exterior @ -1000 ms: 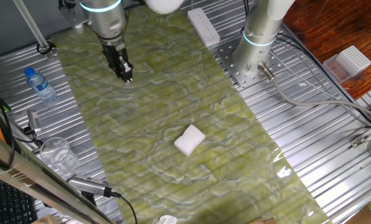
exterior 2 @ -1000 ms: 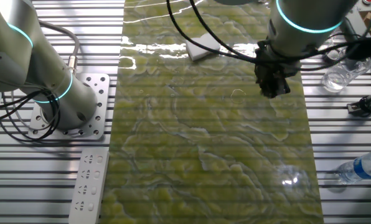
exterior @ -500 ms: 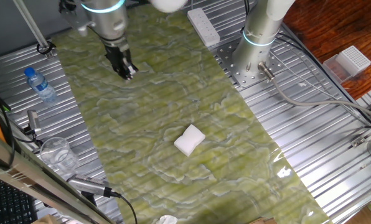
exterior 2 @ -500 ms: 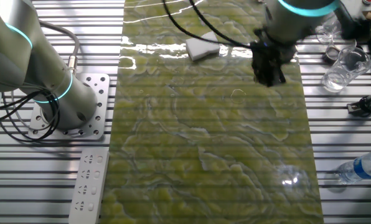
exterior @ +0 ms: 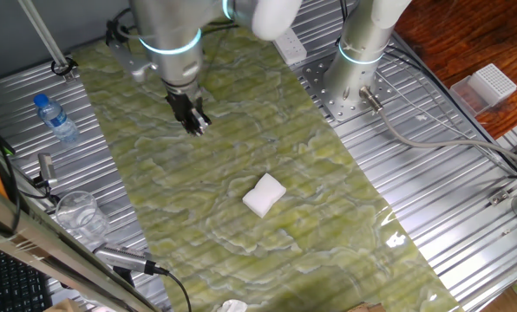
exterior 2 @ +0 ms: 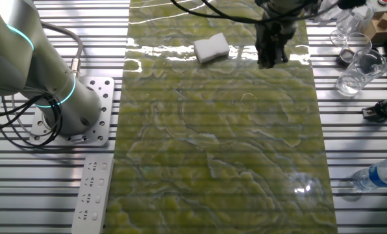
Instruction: Clean the tabletop with a sponge
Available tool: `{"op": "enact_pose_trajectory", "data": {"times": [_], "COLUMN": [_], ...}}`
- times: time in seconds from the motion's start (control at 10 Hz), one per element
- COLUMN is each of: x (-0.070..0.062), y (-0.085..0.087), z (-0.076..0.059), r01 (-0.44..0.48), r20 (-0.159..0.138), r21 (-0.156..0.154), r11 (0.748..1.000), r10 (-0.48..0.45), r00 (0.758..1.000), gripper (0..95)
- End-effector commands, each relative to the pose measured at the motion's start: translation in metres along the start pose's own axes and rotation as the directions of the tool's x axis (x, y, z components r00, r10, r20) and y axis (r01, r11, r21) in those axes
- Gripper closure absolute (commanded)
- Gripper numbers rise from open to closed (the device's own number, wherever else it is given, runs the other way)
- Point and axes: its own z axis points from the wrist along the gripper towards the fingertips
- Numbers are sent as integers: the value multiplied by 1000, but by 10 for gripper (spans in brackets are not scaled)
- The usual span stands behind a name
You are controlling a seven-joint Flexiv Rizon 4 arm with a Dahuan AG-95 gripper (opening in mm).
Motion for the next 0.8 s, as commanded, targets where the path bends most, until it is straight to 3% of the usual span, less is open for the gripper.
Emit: {"op": "enact_pose_trajectory", "data": {"times": [0.1, 0.8], "x": [2, 2], "y": [-2, -2], "z": [0, 0], "r01": [89, 92], "r20": [10, 11], "r21": [-1, -1], "r11": [996, 996], "r10": [-89, -92], "r00": [996, 996], "gripper": [760, 760]}}
